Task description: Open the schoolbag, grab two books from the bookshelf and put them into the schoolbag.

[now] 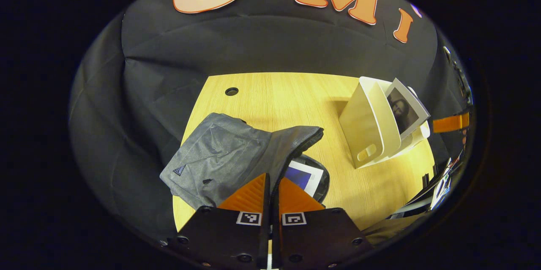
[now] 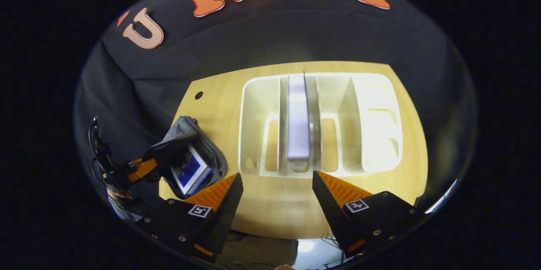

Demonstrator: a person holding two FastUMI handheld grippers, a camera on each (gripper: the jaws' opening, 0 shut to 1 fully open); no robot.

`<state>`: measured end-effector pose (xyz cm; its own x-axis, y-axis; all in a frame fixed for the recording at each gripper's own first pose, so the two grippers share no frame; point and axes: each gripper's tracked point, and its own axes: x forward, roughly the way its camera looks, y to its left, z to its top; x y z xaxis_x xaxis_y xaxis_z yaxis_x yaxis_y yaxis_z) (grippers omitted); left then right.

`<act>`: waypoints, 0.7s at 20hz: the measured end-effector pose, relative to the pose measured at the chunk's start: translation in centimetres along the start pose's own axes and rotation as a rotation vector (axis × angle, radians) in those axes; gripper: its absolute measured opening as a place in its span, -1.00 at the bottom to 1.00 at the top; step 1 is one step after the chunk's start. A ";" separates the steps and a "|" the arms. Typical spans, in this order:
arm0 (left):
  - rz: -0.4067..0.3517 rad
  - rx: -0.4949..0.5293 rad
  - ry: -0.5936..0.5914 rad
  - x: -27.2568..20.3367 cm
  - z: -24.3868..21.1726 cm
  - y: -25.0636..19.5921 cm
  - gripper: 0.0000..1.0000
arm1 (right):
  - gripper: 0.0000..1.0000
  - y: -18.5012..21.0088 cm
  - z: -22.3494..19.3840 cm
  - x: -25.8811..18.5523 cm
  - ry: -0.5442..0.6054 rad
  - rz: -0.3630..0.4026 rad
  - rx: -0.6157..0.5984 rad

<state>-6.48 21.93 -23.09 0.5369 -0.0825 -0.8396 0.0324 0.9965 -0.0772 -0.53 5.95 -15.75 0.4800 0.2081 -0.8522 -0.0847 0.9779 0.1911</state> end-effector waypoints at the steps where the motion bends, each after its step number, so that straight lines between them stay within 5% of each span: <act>1: 0.005 -0.004 -0.001 -0.1 0.0 0.0 -0.92 | 0.97 -0.4 1.3 -0.1 -0.008 -0.007 -0.020; 14: 0.108 -0.083 0.091 -0.6 -1.5 0.2 -0.92 | 0.84 -3.2 5.9 5.1 0.177 0.068 -0.090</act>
<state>-8.04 22.19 -23.38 0.4549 0.0202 -0.8903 -0.0930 0.9954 -0.0250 7.31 3.72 -17.81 0.3106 0.2663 -0.9125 -0.1932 0.9576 0.2138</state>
